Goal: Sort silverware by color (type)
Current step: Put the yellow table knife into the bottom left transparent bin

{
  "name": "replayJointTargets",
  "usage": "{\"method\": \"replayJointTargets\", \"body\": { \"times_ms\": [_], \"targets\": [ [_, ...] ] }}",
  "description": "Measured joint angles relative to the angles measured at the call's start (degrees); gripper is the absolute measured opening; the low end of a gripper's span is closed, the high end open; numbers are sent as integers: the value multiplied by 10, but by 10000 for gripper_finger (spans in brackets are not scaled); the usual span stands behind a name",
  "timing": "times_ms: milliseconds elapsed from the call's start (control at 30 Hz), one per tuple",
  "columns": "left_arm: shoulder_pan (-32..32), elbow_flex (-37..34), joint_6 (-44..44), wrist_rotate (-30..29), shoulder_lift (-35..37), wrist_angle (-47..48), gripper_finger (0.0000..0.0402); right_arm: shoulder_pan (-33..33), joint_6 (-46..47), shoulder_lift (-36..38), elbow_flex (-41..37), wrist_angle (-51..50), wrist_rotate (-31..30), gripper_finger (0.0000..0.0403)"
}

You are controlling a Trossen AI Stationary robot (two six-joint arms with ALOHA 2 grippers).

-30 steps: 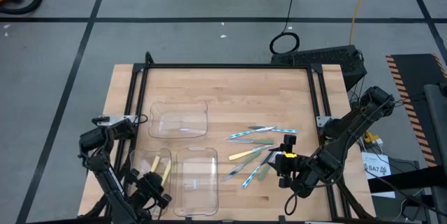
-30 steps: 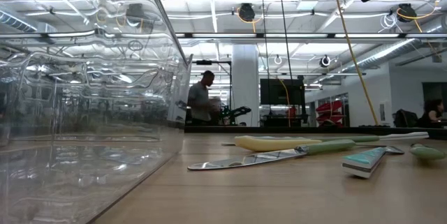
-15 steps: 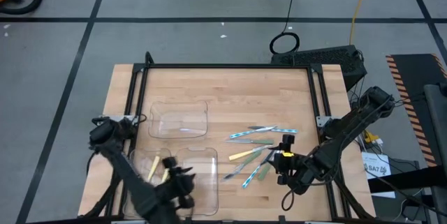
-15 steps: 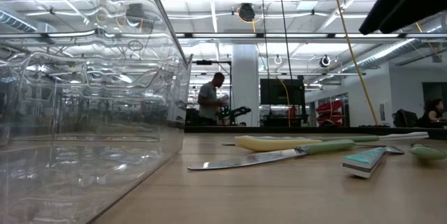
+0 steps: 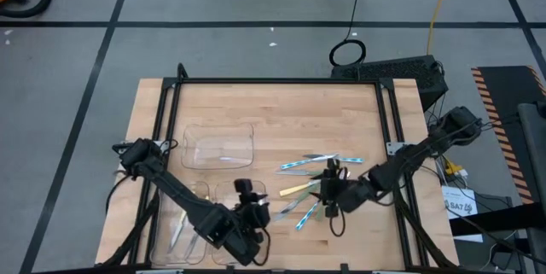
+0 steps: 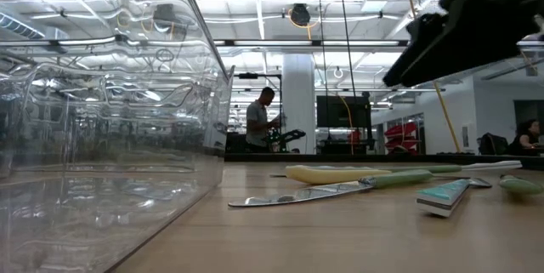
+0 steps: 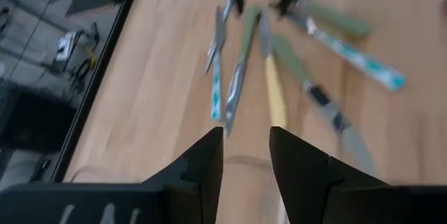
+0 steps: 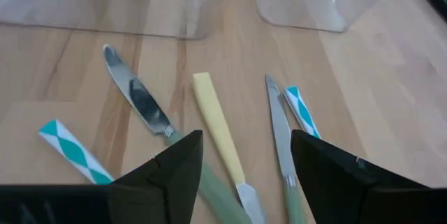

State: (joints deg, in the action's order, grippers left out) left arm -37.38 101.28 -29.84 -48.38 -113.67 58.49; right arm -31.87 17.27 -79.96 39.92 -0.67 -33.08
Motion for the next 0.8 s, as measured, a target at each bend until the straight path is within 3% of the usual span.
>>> {"method": "replayJointTargets", "body": {
  "times_ms": [300, 500, 800],
  "targets": [
    [10, -54, 149, 58, 0, -199, 127, 60, -34, -53, -23, 89, 98, 191],
    [27, -61, 143, 93, 0, -217, 127, 105, -65, -118, -24, 149, 154, 156],
    [27, -61, 141, 99, 0, -222, 127, 144, -47, -189, -23, 207, 246, 133]
  ]
}}
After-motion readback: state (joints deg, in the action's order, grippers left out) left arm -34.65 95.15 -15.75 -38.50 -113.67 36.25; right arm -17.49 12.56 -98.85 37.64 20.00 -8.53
